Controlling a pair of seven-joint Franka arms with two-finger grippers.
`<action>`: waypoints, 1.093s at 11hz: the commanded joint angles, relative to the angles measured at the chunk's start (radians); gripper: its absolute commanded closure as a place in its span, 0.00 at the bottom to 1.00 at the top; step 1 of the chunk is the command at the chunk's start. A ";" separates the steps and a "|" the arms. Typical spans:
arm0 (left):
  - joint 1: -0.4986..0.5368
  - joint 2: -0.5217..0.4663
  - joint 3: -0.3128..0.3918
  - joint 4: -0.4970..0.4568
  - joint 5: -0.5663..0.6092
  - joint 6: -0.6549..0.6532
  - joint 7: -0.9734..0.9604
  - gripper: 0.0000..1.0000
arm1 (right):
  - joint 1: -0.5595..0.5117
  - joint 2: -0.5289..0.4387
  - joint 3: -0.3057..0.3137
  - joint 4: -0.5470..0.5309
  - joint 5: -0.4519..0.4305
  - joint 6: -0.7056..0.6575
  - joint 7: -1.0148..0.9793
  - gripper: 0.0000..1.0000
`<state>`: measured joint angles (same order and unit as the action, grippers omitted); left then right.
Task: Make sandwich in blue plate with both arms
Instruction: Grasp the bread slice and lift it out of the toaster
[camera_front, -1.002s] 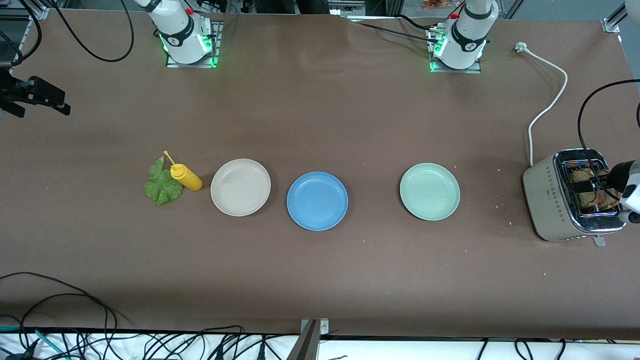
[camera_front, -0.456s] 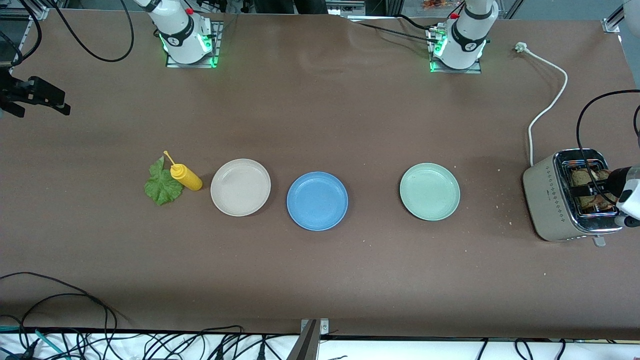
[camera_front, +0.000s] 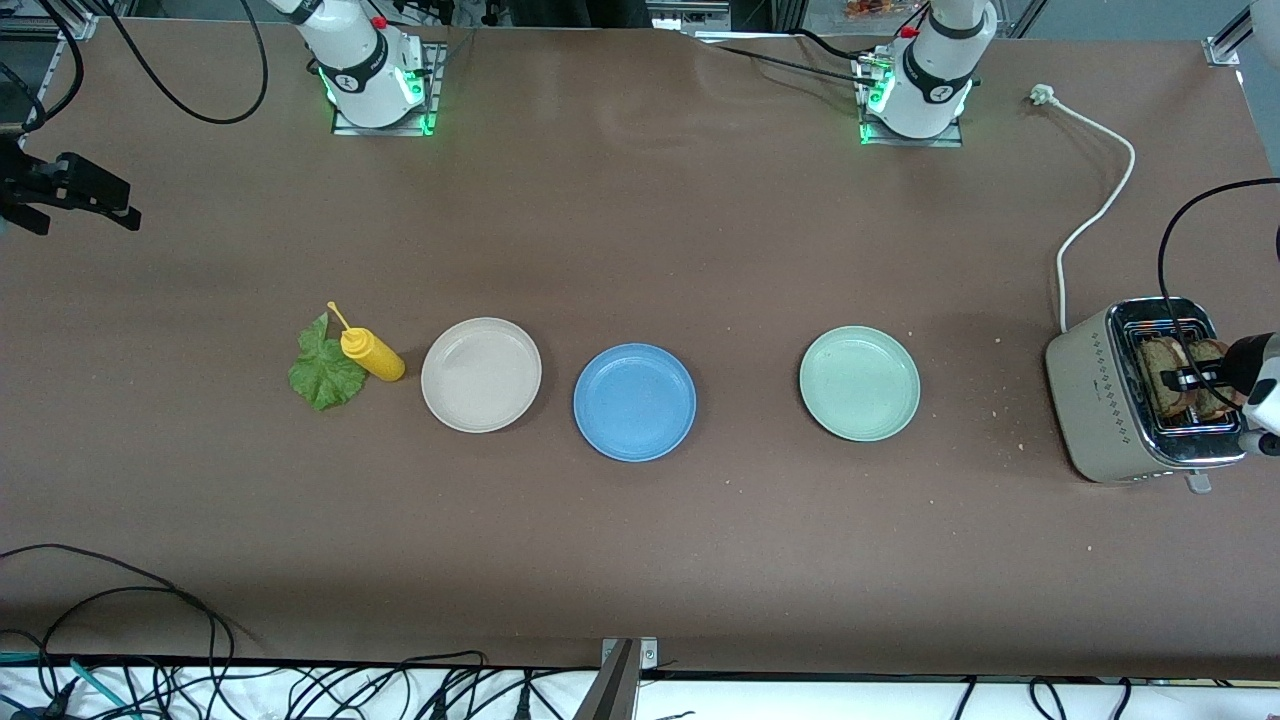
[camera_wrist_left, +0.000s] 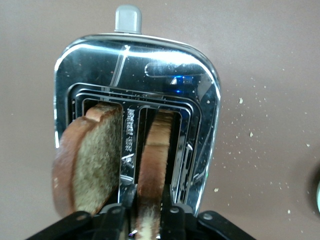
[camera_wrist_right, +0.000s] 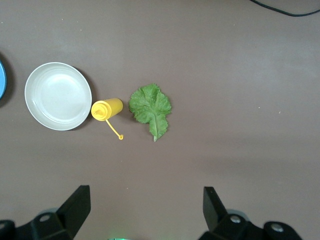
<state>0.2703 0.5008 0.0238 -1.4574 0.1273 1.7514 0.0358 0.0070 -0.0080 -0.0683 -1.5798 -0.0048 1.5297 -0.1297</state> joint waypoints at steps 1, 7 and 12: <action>0.009 -0.013 -0.005 0.090 0.006 -0.113 0.102 1.00 | 0.001 -0.007 -0.001 0.007 0.016 -0.014 0.007 0.00; 0.015 -0.125 -0.008 0.162 -0.057 -0.303 0.203 1.00 | 0.001 -0.007 -0.001 0.007 0.016 -0.014 0.007 0.00; -0.008 -0.125 -0.022 0.253 -0.190 -0.428 0.217 1.00 | 0.001 -0.007 -0.001 0.007 0.016 -0.013 0.005 0.00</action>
<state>0.2747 0.3677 0.0088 -1.2344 0.0080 1.3537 0.2282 0.0071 -0.0082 -0.0683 -1.5798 -0.0047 1.5295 -0.1297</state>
